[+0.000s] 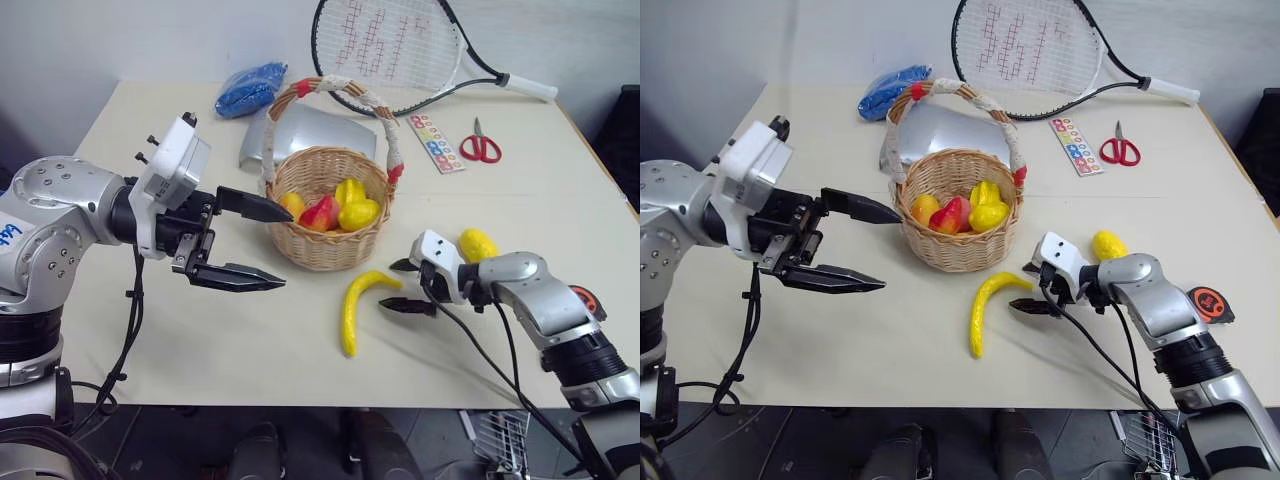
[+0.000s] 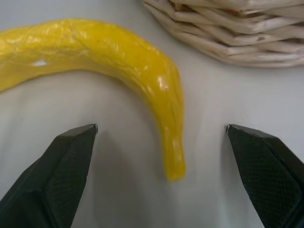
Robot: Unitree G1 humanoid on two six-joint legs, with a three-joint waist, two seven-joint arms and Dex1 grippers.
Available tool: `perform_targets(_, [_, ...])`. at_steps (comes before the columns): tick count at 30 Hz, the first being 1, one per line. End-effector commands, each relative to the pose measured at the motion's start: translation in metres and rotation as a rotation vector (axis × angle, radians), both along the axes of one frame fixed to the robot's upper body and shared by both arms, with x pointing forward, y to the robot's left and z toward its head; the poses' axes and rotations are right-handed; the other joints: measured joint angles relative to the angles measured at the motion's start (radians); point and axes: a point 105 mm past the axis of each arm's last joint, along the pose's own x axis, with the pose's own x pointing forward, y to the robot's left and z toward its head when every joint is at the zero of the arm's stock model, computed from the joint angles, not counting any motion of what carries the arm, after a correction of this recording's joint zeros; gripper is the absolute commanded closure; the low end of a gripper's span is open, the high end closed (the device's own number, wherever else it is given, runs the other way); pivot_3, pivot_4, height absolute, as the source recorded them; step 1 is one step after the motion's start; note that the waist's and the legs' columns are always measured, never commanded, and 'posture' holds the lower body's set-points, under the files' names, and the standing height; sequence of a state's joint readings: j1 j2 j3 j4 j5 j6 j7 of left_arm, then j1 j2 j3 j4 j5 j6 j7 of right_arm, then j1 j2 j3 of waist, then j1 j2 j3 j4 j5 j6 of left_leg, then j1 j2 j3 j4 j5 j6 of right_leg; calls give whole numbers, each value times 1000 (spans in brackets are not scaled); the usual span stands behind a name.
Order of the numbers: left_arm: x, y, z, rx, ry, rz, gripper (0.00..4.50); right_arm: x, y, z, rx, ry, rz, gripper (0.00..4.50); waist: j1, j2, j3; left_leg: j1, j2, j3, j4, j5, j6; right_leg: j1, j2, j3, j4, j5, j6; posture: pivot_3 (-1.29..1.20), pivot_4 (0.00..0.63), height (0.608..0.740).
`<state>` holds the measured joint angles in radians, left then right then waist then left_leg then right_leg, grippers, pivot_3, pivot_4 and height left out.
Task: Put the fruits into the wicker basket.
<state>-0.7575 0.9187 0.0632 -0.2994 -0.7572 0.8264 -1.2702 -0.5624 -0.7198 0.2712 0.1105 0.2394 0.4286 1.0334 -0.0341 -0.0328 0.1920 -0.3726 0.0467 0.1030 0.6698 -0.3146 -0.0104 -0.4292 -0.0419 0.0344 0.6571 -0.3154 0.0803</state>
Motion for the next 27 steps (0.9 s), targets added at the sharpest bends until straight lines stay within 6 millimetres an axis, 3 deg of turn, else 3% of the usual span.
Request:
perform_targets(1, [-7, 4, -4, 44, -15, -21, 0, -1, 5, -8, 12, -10, 11, 1004, -3, 0, 0, 2, 0, 0, -1, 0, 0, 1, 0, 0, 0, 0, 0, 0, 150, 740])
perform_targets(7, [-6, 6, -8, 63, -25, -39, 0, -23, 7, -10, 96, 6, 35, 2819, 1, 0, 0, 2, 1, 0, -2, 0, -2, 1, 1, 0, 1, -1, -2, 0, 150, 740])
perform_targets(12, [0, 7, -9, 64, -37, -33, 0, -39, -7, 10, 183, 8, 1, 4482, 5, 0, 0, 2, 0, 0, -1, 0, -1, 1, 0, 0, 1, -1, -2, 0, 150, 740])
perform_targets(19, [9, 14, -3, 22, -31, 11, 0, -68, -25, 64, 322, -47, -46, 4482, 6, 0, 0, 1, 0, -1, -2, 0, -1, 1, 1, 0, 1, -1, -2, 0, 150, 740])
perform_targets(22, [19, 20, 10, -47, -38, 75, 0, -51, -18, 104, 387, -174, -153, 4482, -9, -1, 0, 3, 1, 1, -2, 0, -1, 1, 1, 1, 2, -1, -2, 0, 150, 740])
perform_targets(24, [19, 21, 14, -69, -40, 84, 0, -33, 0, 127, 450, -232, -205, 4482, -19, -1, 0, 3, 1, 0, -2, 1, -1, 1, 1, 1, 3, -1, -2, 0, 150, 740])
perform_targets(27, [17, 22, 13, -68, -46, 91, 0, -12, 26, 143, 469, -270, -268, 4482, -24, 0, 0, 3, 1, -1, -3, 2, -4, -1, 1, 1, 4, -1, -3, 0, 150, 740])
